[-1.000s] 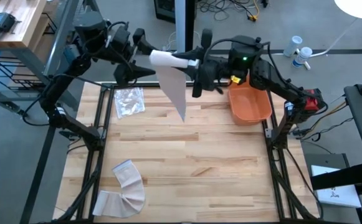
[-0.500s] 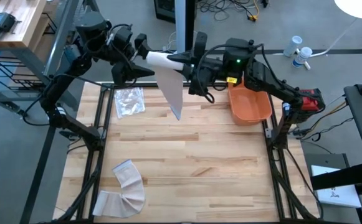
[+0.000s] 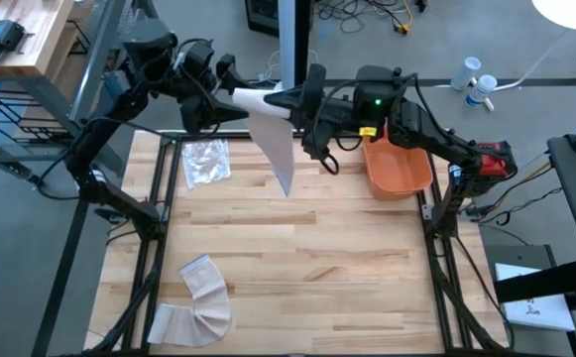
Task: Roll bandage
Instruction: Roll the center brown bandage
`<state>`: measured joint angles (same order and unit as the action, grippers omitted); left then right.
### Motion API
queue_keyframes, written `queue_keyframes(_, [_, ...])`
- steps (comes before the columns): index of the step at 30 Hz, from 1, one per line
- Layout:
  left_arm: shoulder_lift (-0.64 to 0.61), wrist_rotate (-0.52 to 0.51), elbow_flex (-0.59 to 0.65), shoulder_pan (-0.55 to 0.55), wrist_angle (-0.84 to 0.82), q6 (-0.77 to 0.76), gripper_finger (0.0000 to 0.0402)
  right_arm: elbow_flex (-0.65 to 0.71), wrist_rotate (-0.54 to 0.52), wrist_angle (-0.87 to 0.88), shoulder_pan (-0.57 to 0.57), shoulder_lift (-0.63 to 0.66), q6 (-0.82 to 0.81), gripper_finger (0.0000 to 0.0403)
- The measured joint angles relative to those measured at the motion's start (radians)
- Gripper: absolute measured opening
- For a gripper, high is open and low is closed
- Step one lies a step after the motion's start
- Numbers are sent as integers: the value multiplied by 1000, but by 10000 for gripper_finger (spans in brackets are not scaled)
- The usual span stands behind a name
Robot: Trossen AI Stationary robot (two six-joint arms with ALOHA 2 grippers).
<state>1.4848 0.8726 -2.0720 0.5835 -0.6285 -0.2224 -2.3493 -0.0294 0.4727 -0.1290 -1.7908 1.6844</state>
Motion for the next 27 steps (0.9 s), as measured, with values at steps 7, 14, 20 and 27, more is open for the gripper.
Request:
queue_keyframes(7, [32, 82, -6, 0, 5, -67, 316, 0, -58, 50, 18, 0, 172, 91])
queue_keyframes(14, [37, 87, -6, 1, 18, -85, 304, 0, -94, 53, 21, 1, 237, 91])
queue_keyframes(20, [37, 87, -6, 1, 17, -107, 306, 0, -100, 52, 27, 1, 246, 91])
queue_keyframes(27, [37, 83, -6, 6, 17, -131, 269, 0, -104, 46, 46, 3, 254, 91])
